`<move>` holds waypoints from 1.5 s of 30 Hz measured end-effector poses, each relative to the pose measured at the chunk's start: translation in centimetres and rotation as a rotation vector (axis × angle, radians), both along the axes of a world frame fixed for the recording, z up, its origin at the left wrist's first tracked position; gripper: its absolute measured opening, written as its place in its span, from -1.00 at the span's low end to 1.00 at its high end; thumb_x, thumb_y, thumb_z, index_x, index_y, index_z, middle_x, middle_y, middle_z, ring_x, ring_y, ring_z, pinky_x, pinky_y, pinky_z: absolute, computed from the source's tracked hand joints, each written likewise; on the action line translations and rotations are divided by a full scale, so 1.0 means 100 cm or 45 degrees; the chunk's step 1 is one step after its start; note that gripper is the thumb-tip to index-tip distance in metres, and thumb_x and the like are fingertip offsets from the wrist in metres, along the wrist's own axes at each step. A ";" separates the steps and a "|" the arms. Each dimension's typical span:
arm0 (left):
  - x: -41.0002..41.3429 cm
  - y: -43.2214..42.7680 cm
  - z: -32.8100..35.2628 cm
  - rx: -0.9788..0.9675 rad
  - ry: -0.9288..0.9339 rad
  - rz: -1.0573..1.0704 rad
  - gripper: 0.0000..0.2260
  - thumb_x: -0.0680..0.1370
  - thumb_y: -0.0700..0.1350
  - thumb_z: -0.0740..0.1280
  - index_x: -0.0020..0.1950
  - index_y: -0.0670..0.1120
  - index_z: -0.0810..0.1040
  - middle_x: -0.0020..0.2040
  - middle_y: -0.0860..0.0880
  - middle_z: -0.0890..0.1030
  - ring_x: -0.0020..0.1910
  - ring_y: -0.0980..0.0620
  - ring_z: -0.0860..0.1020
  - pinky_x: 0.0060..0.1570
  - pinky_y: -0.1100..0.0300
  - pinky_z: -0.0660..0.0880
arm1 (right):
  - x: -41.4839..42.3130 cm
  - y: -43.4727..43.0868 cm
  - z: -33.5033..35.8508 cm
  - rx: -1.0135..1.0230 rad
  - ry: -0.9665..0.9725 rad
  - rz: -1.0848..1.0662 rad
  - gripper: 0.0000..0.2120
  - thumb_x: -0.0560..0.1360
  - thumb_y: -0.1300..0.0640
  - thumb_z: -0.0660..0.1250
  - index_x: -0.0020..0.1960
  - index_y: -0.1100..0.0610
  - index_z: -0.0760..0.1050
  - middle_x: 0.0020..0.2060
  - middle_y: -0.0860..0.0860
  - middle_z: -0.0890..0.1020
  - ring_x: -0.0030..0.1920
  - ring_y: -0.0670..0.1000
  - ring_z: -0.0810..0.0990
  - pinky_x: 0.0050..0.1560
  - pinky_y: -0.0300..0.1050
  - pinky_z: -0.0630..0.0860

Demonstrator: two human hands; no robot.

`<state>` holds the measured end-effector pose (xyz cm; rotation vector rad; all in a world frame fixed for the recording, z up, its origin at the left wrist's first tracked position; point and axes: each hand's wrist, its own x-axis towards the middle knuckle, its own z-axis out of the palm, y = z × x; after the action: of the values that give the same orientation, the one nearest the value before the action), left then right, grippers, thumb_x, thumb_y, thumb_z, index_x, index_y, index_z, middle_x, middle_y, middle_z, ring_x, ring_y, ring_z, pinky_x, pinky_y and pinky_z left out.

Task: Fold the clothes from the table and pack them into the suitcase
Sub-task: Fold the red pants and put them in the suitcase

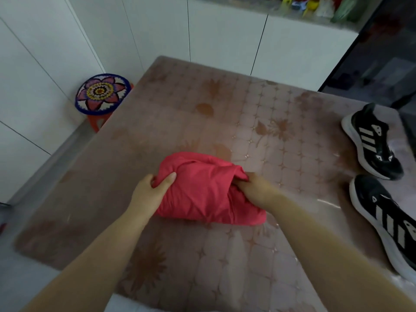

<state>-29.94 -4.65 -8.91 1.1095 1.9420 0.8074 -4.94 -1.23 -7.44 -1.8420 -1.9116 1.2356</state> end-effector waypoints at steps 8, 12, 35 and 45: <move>0.016 0.032 -0.020 -0.223 0.722 0.015 -0.50 0.49 0.25 0.25 0.20 -0.11 0.51 0.19 -0.20 0.53 0.23 -0.23 0.42 0.22 -0.07 0.33 | -0.012 0.007 -0.008 0.237 -0.410 -0.402 -0.66 0.52 0.14 0.24 0.29 0.13 0.38 0.22 0.10 0.52 0.23 0.16 0.47 0.26 0.02 0.34; 0.027 0.036 -0.015 0.188 0.800 -0.044 -0.51 0.50 -0.05 0.36 0.40 -0.02 0.34 0.34 -0.19 0.38 0.35 -0.23 0.28 0.38 -0.11 0.12 | -0.055 -0.010 0.012 0.881 -0.537 0.010 -0.54 0.46 -0.03 0.12 0.32 0.06 0.44 0.30 0.06 0.49 0.34 0.14 0.40 0.42 0.22 0.06; -0.007 0.044 -0.028 -0.140 0.381 -0.628 -0.27 0.46 0.24 0.30 0.50 -0.08 0.18 0.42 -0.16 0.35 0.39 -0.14 0.32 0.38 0.03 0.24 | -0.034 0.041 -0.021 -0.061 -0.396 0.446 -0.33 0.45 -0.36 0.17 0.44 -0.04 0.21 0.35 0.00 0.42 0.34 0.05 0.38 0.37 0.06 0.13; 0.008 0.011 -0.020 -0.188 0.208 -0.783 -0.44 0.26 0.13 0.55 0.13 -0.08 0.50 0.03 0.00 0.57 0.06 -0.01 0.54 -0.02 0.18 0.41 | -0.021 -0.042 -0.008 -0.452 -0.145 0.172 -0.25 0.29 -0.22 0.50 0.37 0.02 0.34 0.21 -0.06 0.49 0.22 -0.01 0.47 0.14 -0.24 0.35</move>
<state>-29.14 -3.51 -10.94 1.5978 1.6046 0.2415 -7.09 -5.42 -8.21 -2.0149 -2.0085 1.6384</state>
